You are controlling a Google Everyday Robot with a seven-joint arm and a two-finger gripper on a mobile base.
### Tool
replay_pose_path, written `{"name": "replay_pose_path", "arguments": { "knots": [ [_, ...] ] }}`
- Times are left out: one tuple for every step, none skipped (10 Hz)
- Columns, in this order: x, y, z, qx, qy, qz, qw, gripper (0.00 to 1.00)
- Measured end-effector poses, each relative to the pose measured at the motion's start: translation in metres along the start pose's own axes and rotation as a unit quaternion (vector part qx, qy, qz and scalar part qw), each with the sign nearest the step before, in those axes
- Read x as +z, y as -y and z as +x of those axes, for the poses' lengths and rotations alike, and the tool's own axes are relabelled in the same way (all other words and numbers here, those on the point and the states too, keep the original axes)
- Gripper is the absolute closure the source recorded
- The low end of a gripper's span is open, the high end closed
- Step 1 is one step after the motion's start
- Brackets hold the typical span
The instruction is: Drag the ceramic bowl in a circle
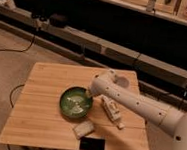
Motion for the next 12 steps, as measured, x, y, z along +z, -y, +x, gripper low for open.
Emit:
{"name": "replay_pose_path", "arguments": {
  "knots": [
    [-0.004,0.022,0.001,-0.027,-0.003,0.004,0.9996,1.0],
    [-0.007,0.042,0.007,-0.052,-0.007,0.006,0.9986,1.0],
    [-0.006,0.062,0.018,-0.079,-0.011,0.01,0.9968,1.0],
    [-0.005,0.077,0.034,-0.099,-0.018,0.013,0.9948,1.0],
    [-0.003,0.091,0.055,-0.12,-0.027,0.017,0.9923,1.0],
    [0.0,0.103,0.078,-0.135,-0.036,0.026,0.9899,1.0],
    [0.004,0.111,0.096,-0.144,-0.042,0.036,0.9881,1.0],
    [0.014,0.124,0.126,-0.157,-0.049,0.054,0.985,1.0],
    [0.024,0.128,0.154,-0.16,-0.054,0.07,0.9831,1.0],
    [0.03,0.123,0.168,-0.158,-0.055,0.076,0.983,1.0],
    [0.039,0.111,0.187,-0.15,-0.055,0.082,0.9837,1.0],
    [0.049,0.095,0.198,-0.138,-0.051,0.085,0.9855,1.0]
  ]
}}
